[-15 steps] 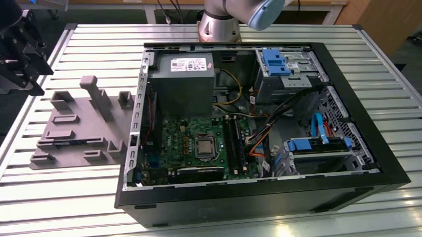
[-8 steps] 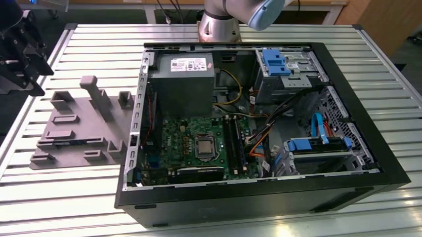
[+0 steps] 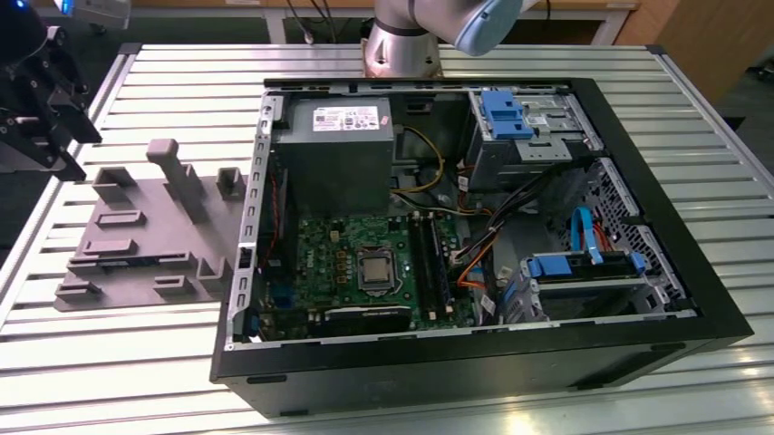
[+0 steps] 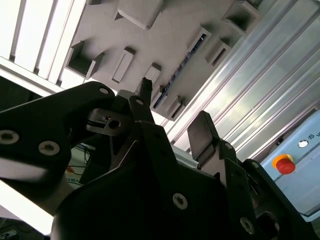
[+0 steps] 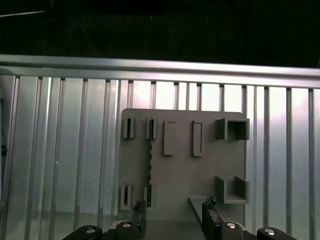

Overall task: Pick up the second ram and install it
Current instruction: 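Pick up the second ram and move it above second insertion slot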

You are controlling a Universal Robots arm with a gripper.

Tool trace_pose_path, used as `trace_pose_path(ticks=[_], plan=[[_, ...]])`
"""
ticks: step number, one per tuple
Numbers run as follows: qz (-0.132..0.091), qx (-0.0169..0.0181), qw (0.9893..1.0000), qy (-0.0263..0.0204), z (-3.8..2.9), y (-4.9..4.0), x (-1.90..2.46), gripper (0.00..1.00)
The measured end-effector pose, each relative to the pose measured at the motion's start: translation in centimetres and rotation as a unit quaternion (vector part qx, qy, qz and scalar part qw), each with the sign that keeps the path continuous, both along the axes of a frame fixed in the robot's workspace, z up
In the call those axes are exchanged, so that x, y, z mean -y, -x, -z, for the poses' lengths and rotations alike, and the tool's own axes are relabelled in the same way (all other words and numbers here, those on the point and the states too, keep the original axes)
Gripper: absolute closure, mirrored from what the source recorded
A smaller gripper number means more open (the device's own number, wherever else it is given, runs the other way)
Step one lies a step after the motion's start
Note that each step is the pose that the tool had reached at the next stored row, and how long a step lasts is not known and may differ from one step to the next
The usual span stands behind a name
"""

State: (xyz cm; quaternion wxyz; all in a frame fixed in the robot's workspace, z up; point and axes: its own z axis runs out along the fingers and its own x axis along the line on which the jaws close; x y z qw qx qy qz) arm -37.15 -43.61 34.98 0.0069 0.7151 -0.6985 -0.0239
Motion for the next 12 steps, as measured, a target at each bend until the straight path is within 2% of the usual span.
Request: trace_pose_path(ticks=[5, 12], plan=[[0.0, 0.0, 1.0, 0.0, 0.41, 0.0, 0.1, 0.44], [-0.005, -0.0013, 1.0, 0.0, 1.43, 0.06, 0.67, 0.44]])
